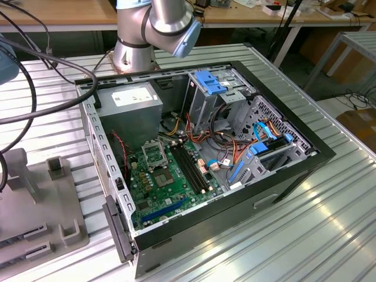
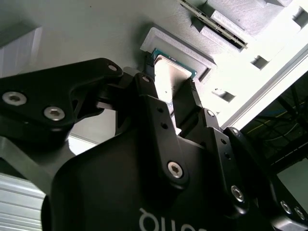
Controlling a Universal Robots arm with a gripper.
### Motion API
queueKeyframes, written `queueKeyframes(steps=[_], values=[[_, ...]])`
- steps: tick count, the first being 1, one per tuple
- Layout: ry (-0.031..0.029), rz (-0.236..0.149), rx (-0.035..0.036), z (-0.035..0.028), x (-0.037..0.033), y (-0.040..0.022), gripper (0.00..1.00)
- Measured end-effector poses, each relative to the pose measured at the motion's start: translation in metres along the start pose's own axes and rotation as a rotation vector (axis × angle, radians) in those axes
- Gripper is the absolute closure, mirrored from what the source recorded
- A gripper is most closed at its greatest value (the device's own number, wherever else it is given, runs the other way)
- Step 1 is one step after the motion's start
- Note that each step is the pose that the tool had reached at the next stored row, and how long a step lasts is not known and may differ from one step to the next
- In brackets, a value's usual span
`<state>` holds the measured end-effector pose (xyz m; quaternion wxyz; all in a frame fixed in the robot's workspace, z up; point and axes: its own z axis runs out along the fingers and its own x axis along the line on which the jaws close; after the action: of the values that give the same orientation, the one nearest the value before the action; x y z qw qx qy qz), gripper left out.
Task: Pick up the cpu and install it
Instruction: 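Pick up the cpu and move it towards the insertion slot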
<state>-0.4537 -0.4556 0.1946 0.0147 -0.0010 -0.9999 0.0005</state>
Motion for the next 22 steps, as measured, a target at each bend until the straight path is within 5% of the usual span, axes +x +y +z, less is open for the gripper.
queueKeyframes(steps=[22], values=[[-0.0001, 0.0, 0.0001, -0.0045, 0.0001, 0.0, 0.59]])
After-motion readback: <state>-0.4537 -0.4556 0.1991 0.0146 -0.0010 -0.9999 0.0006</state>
